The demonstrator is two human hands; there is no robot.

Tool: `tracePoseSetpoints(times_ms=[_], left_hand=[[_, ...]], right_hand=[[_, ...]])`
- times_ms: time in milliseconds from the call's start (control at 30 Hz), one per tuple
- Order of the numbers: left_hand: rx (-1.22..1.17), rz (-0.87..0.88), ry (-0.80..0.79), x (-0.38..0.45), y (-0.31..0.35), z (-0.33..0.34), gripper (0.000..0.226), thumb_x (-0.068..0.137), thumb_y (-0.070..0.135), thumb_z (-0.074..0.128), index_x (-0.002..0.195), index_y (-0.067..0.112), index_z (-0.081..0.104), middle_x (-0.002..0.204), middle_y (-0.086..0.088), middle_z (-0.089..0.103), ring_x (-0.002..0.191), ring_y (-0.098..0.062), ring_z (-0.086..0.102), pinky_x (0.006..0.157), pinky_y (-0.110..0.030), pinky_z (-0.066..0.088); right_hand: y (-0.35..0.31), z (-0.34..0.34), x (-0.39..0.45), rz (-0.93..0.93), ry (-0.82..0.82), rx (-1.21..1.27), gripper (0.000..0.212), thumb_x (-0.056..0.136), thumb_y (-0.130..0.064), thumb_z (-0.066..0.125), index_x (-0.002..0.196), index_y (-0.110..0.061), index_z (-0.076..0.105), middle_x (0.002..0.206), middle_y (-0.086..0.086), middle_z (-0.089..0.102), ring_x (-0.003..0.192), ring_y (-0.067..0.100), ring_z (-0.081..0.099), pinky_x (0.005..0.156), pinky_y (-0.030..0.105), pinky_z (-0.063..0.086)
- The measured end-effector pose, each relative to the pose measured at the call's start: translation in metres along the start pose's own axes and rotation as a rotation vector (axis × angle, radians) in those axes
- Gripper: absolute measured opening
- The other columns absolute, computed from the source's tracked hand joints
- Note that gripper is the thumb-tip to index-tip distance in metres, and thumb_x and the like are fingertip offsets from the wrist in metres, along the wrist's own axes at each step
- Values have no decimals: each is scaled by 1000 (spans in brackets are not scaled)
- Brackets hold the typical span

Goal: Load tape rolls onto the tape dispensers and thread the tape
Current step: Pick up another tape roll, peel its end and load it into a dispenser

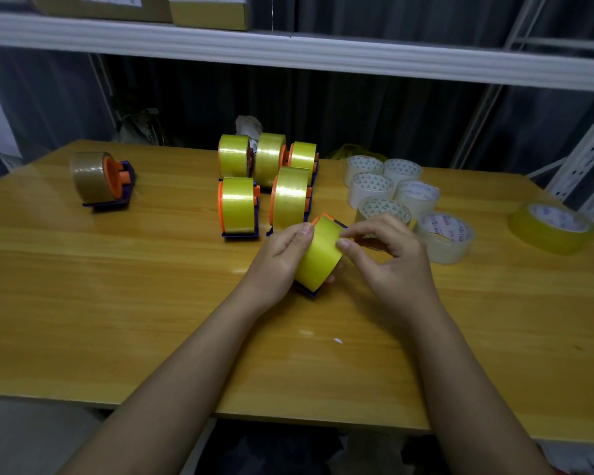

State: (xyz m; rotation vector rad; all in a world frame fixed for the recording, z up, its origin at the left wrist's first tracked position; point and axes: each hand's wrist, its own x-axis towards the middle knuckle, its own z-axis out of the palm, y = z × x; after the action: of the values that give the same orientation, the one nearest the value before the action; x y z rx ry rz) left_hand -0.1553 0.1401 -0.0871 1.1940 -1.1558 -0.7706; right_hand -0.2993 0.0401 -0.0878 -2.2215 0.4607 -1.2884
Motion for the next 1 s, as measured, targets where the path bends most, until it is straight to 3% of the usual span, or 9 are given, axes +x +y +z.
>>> tracePoseSetpoints(times_ms=[100, 233, 500, 733, 867, 1000], left_hand=[[-10, -2, -24, 0, 0, 2, 38, 96, 35, 35, 108, 10, 62, 86, -17, 71, 71, -28, 69, 67, -33, 55], [4, 3, 18, 0, 2, -2, 35, 104, 24, 32, 101, 9, 63, 78, -7, 71, 69, -21, 69, 66, -27, 55], [-16, 11, 19, 2, -2, 1, 42, 96, 34, 35, 102, 3, 63, 81, -15, 70, 66, -27, 68, 64, -33, 55], [-13, 8, 5, 3, -3, 1, 43, 97, 35, 35, 101, 1, 61, 82, -18, 69, 69, -29, 68, 67, -37, 55], [-19, 13, 16, 3, -2, 1, 39, 99, 33, 35, 101, 6, 63, 80, -14, 70, 68, -27, 69, 64, -34, 55], [20, 13, 44, 2, -1, -1, 35, 104, 24, 32, 96, 11, 64, 76, -6, 70, 67, -24, 68, 63, -30, 55]], right_hand=[[2, 0, 1, -21, 46, -17, 10, 89, -22, 65, 91, -15, 72, 87, -7, 62, 85, 6, 59, 72, 33, 51], [1, 0, -1, -12, -44, 50, 22, 83, -35, 70, 98, -19, 72, 97, -6, 61, 95, 11, 61, 80, 36, 54], [-1, 5, -2, -134, 51, -66, 5, 83, -16, 73, 85, -12, 75, 91, -4, 65, 90, 12, 62, 79, 33, 50], [1, 10, 1, -244, 68, -248, 16, 91, -15, 58, 83, -3, 65, 83, 4, 62, 80, 13, 53, 72, 21, 42], [2, 7, -1, -181, 47, -77, 17, 92, -18, 59, 87, -3, 67, 89, 2, 63, 85, 14, 59, 72, 35, 51], [0, 6, -2, -154, 7, -53, 20, 87, -26, 66, 95, -8, 70, 97, -2, 63, 92, 15, 62, 75, 39, 54]])
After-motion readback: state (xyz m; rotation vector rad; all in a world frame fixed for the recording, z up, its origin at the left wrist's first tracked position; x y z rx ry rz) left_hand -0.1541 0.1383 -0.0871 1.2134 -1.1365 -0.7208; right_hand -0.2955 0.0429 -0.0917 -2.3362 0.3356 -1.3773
